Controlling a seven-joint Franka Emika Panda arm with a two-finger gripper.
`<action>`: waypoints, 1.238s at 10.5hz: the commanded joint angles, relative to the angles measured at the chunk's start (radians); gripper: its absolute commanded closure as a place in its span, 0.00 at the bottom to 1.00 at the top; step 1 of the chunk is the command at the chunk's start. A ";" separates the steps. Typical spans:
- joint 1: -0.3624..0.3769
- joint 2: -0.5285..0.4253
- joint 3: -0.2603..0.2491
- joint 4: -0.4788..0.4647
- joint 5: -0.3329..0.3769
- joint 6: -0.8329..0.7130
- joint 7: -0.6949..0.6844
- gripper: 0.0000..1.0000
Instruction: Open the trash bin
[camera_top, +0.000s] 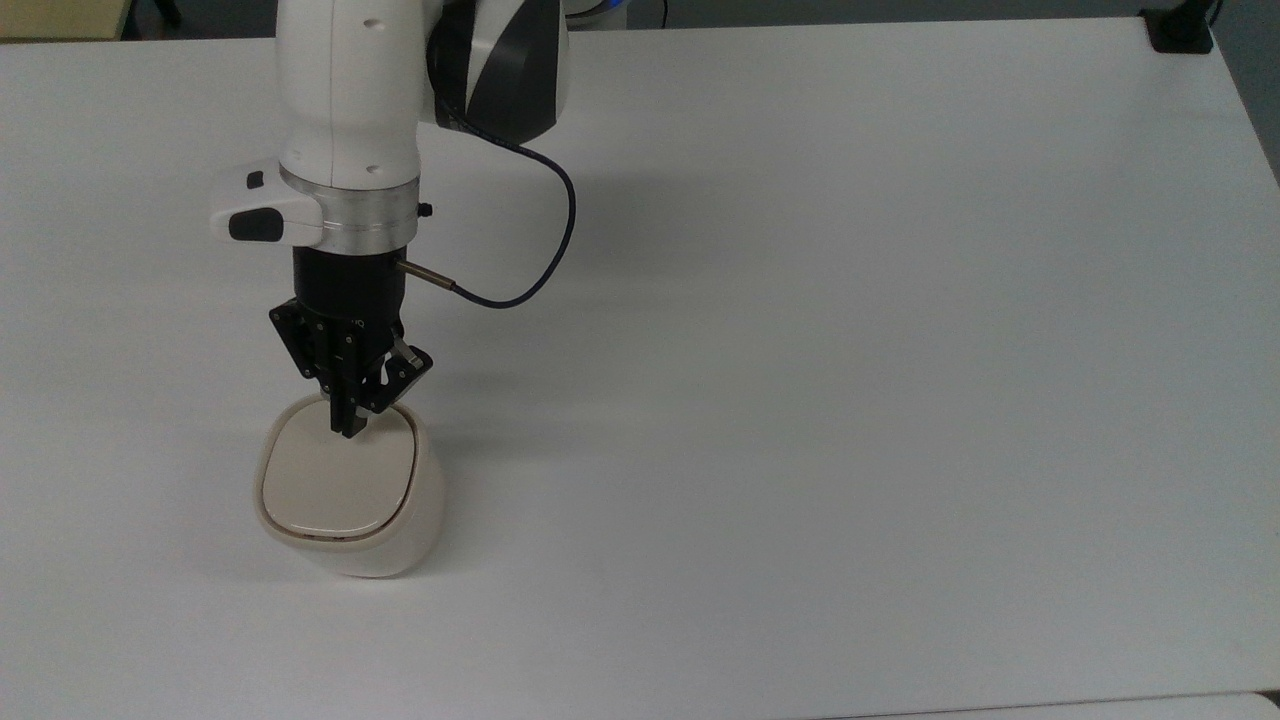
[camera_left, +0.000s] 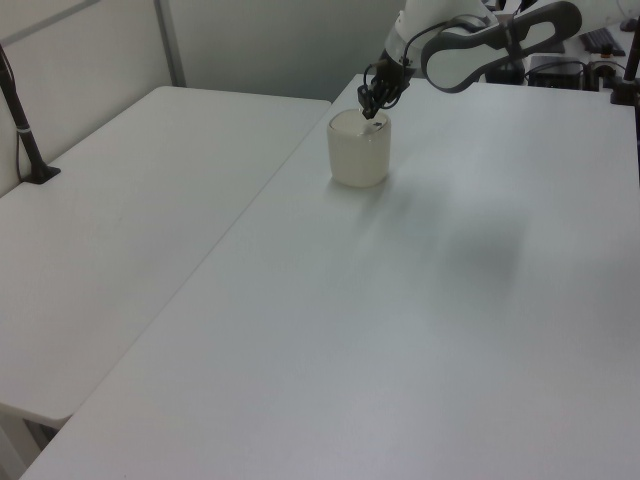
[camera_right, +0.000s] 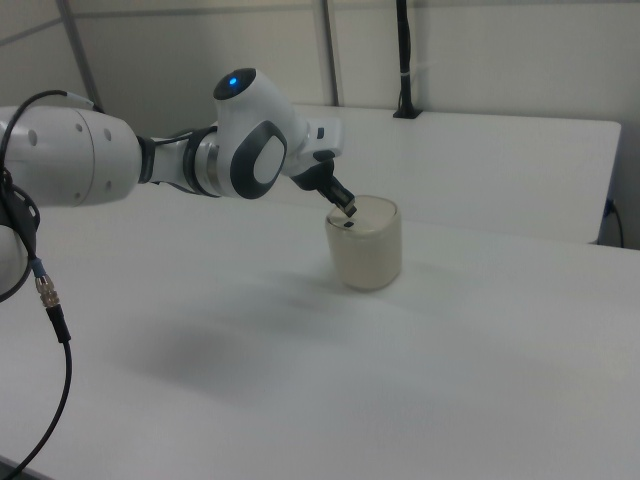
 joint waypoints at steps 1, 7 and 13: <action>0.017 0.001 -0.015 -0.033 -0.059 0.017 0.033 0.89; 0.025 -0.028 -0.013 -0.049 -0.059 0.013 0.065 0.92; 0.024 -0.208 -0.010 -0.047 -0.050 -0.146 0.109 0.91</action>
